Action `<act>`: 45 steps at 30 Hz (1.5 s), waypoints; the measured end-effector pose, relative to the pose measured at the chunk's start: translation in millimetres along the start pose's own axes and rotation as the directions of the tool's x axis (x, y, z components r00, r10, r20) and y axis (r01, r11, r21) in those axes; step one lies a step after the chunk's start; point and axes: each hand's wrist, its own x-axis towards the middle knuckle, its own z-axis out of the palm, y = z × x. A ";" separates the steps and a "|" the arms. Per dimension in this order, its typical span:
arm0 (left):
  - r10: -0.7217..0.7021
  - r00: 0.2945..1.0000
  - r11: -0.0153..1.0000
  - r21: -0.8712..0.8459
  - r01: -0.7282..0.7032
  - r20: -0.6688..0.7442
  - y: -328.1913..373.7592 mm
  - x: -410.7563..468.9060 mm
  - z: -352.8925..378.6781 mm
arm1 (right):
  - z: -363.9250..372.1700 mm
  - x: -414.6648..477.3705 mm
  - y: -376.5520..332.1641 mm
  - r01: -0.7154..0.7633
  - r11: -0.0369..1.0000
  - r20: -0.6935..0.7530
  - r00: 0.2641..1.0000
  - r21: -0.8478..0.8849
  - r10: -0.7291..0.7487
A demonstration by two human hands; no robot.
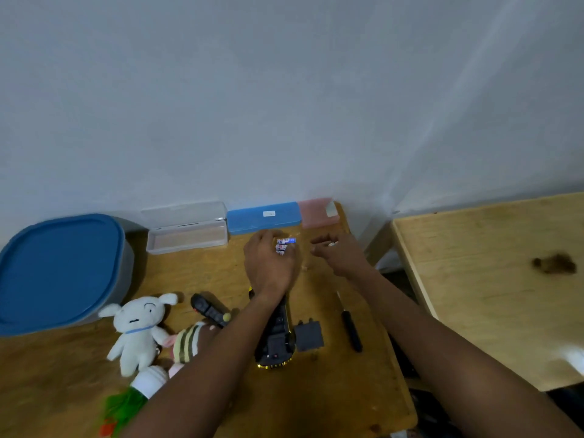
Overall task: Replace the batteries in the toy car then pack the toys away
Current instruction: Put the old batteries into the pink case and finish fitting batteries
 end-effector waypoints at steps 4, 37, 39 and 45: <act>-0.039 0.999 0.997 0.075 0.037 0.017 1.1 25.9 11.0 | -4.0 38.0 -0.9 0.054 0.989 0.016 0.999 -0.137 -0.052; -0.213 0.948 0.892 0.349 0.287 -0.235 -63.3 92.2 11.1 | 81.3 149.9 -28.4 0.631 0.200 0.535 0.756 -0.750 -0.378; -0.210 0.949 0.884 0.368 0.287 -0.236 -65.1 94.7 11.9 | 80.0 149.6 -33.2 0.633 0.079 0.573 0.741 -0.770 -0.351; -0.137 0.967 0.866 0.448 0.222 -0.215 -74.2 102.7 7.5 | 84.1 155.4 -19.6 0.618 -0.248 0.663 0.658 -0.746 -0.356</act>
